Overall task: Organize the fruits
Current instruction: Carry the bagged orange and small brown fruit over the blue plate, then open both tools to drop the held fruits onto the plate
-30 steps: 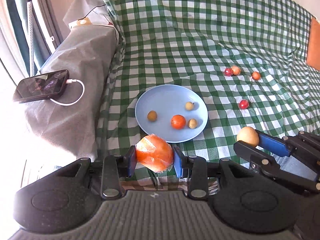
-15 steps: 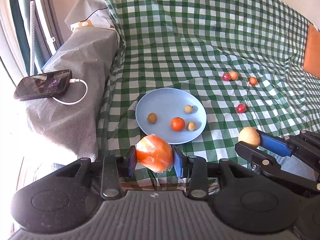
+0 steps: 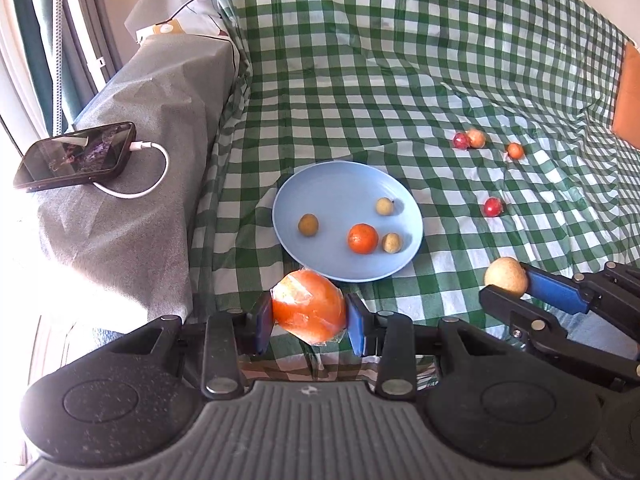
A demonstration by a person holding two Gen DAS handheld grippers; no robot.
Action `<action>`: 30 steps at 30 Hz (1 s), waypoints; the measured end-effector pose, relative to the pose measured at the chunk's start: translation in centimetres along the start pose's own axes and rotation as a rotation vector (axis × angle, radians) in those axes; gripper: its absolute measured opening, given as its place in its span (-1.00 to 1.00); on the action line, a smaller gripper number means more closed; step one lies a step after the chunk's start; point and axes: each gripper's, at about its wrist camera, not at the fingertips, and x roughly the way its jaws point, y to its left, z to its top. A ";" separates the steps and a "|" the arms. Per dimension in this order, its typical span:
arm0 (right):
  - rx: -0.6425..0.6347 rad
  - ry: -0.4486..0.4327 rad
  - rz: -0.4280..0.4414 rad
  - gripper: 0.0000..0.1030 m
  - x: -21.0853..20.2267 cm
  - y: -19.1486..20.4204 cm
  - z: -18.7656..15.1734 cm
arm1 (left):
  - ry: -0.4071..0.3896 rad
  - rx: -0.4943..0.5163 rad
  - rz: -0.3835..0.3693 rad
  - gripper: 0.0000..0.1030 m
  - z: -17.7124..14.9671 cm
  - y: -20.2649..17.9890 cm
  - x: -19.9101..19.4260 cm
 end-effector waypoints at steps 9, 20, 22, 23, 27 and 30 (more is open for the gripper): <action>0.029 0.083 -0.031 -0.50 5.0 -1.2 0.6 | 0.018 0.032 0.047 -0.19 3.0 0.8 4.8; 0.040 0.177 -0.056 -0.50 13.5 -3.0 1.7 | 0.090 0.047 0.041 -0.19 7.0 0.1 13.1; 0.036 0.194 -0.058 -0.50 14.8 -3.4 1.8 | 0.103 0.059 0.052 -0.19 7.4 -0.1 14.6; 0.036 0.203 -0.058 -0.50 15.5 -3.5 1.8 | 0.113 0.066 0.057 -0.19 7.6 -0.2 15.4; 0.031 0.241 -0.059 -0.50 18.4 -3.7 1.8 | 0.136 0.073 0.065 -0.18 8.2 -0.2 17.9; 0.024 0.265 -0.059 -0.50 20.2 -3.8 1.7 | 0.148 0.070 0.085 -0.18 8.5 -0.1 19.4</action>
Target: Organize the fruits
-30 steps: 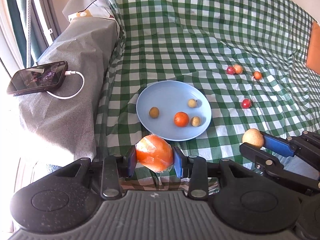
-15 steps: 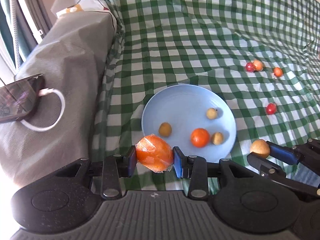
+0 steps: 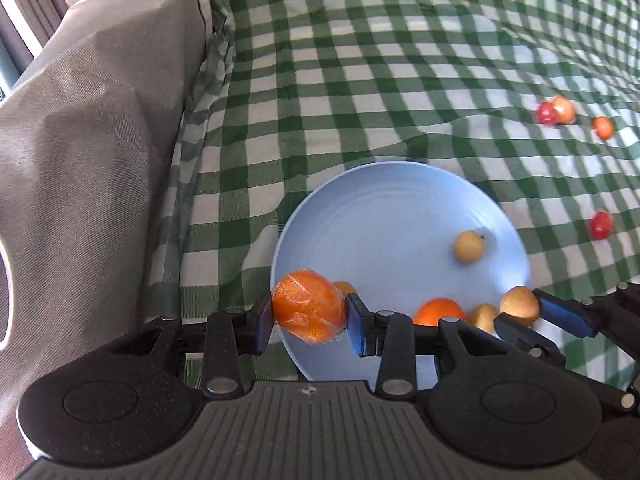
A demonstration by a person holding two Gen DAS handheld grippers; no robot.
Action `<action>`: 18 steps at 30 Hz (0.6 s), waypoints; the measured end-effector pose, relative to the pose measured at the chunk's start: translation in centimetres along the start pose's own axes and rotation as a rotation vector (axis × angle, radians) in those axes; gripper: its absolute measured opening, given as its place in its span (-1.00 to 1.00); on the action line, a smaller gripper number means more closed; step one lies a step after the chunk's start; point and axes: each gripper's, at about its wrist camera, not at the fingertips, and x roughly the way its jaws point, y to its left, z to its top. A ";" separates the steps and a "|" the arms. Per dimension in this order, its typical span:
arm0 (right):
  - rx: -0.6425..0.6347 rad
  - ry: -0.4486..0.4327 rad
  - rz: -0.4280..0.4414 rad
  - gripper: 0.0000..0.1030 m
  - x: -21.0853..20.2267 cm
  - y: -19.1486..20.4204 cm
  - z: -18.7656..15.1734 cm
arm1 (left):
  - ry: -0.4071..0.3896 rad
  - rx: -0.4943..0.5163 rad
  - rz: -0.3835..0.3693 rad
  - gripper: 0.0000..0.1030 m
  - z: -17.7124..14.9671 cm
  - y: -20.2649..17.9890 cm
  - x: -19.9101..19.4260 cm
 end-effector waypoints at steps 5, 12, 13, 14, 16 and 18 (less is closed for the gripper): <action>-0.018 0.012 0.002 -0.49 1.9 0.2 0.7 | -0.006 0.012 -0.003 0.41 0.7 0.0 0.8; 0.037 -0.037 -0.001 0.48 -1.3 -0.3 1.2 | -0.079 -0.003 -0.025 0.99 -0.6 0.8 -4.4; 0.043 -0.037 0.006 0.50 -2.3 -0.2 0.8 | -0.088 0.000 -0.024 0.99 -1.3 0.8 -5.3; 0.048 -0.033 0.017 0.57 -3.4 0.0 0.3 | -0.093 0.003 -0.021 0.99 -2.1 0.9 -6.1; 0.055 -0.023 0.040 0.66 -5.6 0.0 -1.2 | -0.098 0.005 -0.005 0.99 -3.8 1.1 -7.6; 0.045 -0.027 0.057 0.71 -7.9 0.3 -2.7 | -0.093 -0.004 0.009 0.99 -5.6 1.3 -9.0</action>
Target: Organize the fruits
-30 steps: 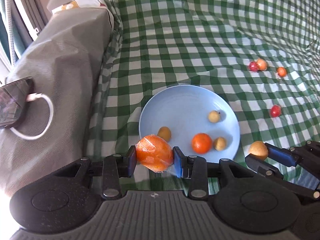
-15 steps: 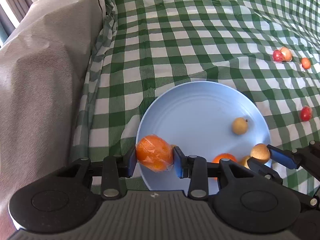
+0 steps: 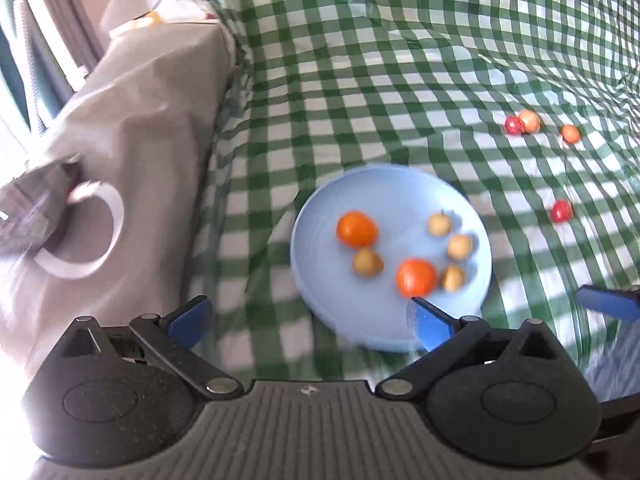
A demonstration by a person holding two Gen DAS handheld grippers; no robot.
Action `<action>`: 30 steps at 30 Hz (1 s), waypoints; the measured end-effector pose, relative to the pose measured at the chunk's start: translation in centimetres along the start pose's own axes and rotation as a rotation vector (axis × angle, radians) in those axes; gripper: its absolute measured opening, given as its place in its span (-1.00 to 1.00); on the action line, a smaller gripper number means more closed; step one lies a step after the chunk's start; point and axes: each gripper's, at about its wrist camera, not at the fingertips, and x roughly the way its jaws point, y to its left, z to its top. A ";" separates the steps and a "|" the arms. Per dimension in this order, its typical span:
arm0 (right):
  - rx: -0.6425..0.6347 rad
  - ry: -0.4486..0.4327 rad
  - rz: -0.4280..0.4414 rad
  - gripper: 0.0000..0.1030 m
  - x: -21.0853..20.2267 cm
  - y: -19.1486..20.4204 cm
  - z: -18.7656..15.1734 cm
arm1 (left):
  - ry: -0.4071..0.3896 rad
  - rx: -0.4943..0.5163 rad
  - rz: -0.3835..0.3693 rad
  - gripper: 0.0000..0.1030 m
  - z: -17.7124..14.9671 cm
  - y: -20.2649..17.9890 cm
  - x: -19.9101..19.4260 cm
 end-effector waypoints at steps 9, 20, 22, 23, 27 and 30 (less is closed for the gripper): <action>-0.044 -0.163 -0.051 0.80 -6.9 1.6 -2.3 | -0.069 -0.093 0.028 0.99 -3.6 1.1 -5.8; -0.051 -0.286 -0.039 0.92 -11.9 2.2 -4.4 | -0.153 -0.069 0.034 0.99 -5.3 -0.3 -10.5; -0.044 -0.296 -0.037 0.94 -12.3 2.3 -4.7 | -0.167 -0.062 0.035 0.99 -5.5 -0.5 -11.1; -0.040 -0.299 -0.037 0.94 -12.5 2.4 -4.8 | -0.173 -0.055 0.035 0.99 -5.5 -0.7 -11.3; -0.010 -0.311 -0.046 0.95 -13.0 2.1 -5.1 | -0.177 -0.029 0.033 0.99 -5.7 -1.4 -11.6; 0.010 -0.315 -0.051 0.96 -13.1 1.9 -5.4 | -0.169 -0.022 0.036 0.99 -5.9 -1.7 -11.5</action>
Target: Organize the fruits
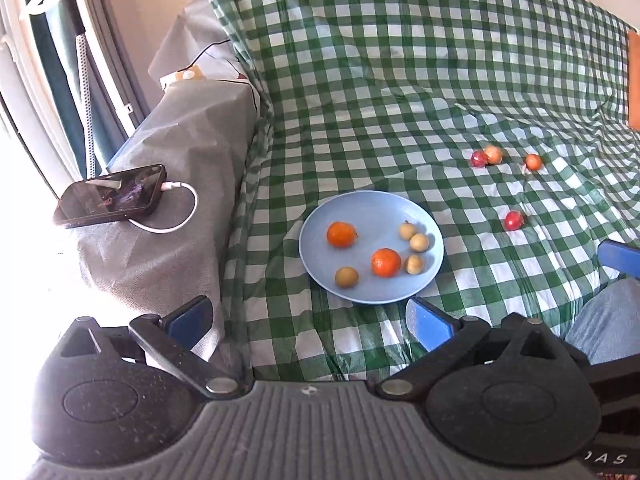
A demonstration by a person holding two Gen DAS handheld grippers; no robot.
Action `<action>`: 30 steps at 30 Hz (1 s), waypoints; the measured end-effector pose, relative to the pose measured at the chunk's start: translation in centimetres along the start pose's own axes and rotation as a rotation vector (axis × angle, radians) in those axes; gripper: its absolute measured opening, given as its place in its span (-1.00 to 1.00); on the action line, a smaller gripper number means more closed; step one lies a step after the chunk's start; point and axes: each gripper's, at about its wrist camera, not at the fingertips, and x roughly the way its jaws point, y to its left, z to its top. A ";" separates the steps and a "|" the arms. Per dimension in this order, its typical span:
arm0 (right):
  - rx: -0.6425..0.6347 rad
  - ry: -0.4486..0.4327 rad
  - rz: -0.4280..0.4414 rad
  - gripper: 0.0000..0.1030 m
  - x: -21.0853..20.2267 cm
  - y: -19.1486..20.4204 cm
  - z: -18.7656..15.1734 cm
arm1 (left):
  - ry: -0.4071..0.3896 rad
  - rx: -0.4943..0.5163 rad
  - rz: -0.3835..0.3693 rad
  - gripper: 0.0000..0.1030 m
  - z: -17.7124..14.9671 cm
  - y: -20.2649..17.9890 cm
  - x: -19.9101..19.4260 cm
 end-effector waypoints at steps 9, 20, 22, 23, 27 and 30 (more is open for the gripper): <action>0.019 -0.021 -0.019 0.98 -0.5 -0.4 -0.3 | 0.013 0.055 0.015 0.99 0.2 -1.1 0.1; 0.089 -0.031 -0.064 0.98 -0.9 -2.2 -0.9 | 0.014 0.140 0.023 0.99 1.8 -3.6 0.9; 0.107 -0.030 -0.071 0.98 -0.9 -2.7 -1.0 | 0.010 0.154 0.024 0.99 2.2 -4.1 1.1; 0.117 -0.030 -0.074 0.98 -0.9 -3.0 -1.1 | 0.009 0.163 0.026 0.99 2.4 -4.4 1.2; 0.154 -0.022 -0.085 0.98 -0.6 -3.9 -1.4 | 0.017 0.189 0.026 0.99 3.0 -5.2 1.8; 0.174 -0.014 -0.094 0.98 -0.3 -4.6 -1.5 | 0.018 0.196 0.024 0.99 3.4 -5.6 2.2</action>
